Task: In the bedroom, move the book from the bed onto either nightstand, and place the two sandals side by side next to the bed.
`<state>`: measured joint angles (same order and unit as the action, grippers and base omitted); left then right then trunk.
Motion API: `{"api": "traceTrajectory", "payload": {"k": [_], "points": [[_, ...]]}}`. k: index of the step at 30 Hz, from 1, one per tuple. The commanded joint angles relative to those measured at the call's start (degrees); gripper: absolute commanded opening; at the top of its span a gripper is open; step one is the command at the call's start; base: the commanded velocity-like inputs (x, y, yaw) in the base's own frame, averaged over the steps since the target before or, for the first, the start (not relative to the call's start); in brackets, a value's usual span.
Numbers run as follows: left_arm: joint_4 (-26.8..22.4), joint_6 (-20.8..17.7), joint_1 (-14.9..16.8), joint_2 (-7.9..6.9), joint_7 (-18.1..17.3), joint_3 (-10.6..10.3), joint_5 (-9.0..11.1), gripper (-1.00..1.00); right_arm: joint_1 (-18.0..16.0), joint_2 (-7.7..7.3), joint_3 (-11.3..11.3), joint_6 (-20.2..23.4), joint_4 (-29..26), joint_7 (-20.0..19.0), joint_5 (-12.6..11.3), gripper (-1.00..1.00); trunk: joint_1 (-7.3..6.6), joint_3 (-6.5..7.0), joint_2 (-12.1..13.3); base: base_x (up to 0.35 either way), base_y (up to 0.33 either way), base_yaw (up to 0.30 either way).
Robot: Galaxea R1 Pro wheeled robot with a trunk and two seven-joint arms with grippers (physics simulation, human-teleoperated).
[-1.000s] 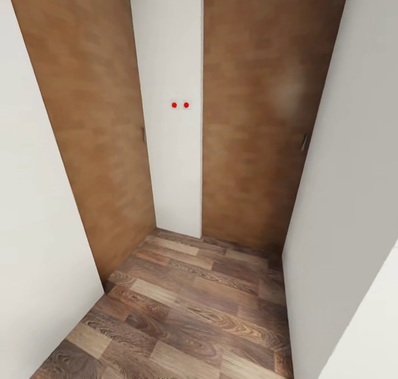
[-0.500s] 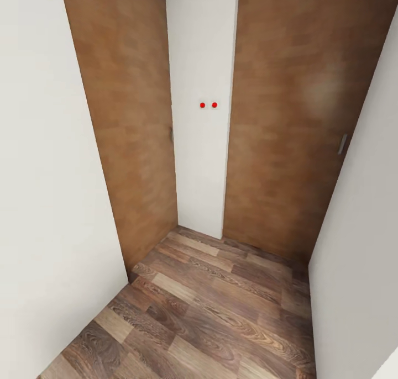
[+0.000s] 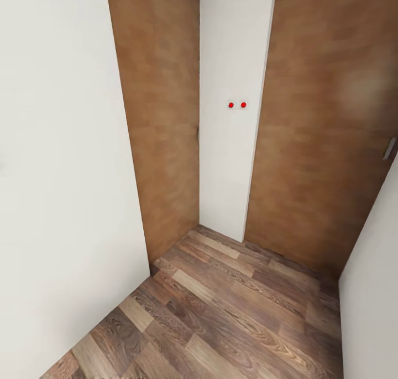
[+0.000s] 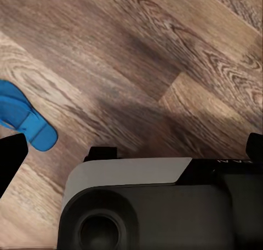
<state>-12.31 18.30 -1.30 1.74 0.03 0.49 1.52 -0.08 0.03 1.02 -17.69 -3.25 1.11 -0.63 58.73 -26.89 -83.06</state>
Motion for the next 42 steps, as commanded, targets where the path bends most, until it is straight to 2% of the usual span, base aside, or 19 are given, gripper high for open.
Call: {"api": "traceTrajectory", "payload": {"k": [1,42], "points": [[-0.08,0.07,-0.02,0.02,0.01,0.04,0.16,1.0,-0.01,0.0,0.12,-0.15,0.0,0.12,-0.07,1.0,0.0,-0.04,-0.02,0.0,0.0,0.293],[-0.08,0.07,-0.03,0.02,0.0,0.04,0.15,1.0,-0.01,-0.01,0.12,-0.15,0.0,0.12,-0.06,1.0,0.0,-0.04,-0.02,0.0,0.0,0.293]]}}
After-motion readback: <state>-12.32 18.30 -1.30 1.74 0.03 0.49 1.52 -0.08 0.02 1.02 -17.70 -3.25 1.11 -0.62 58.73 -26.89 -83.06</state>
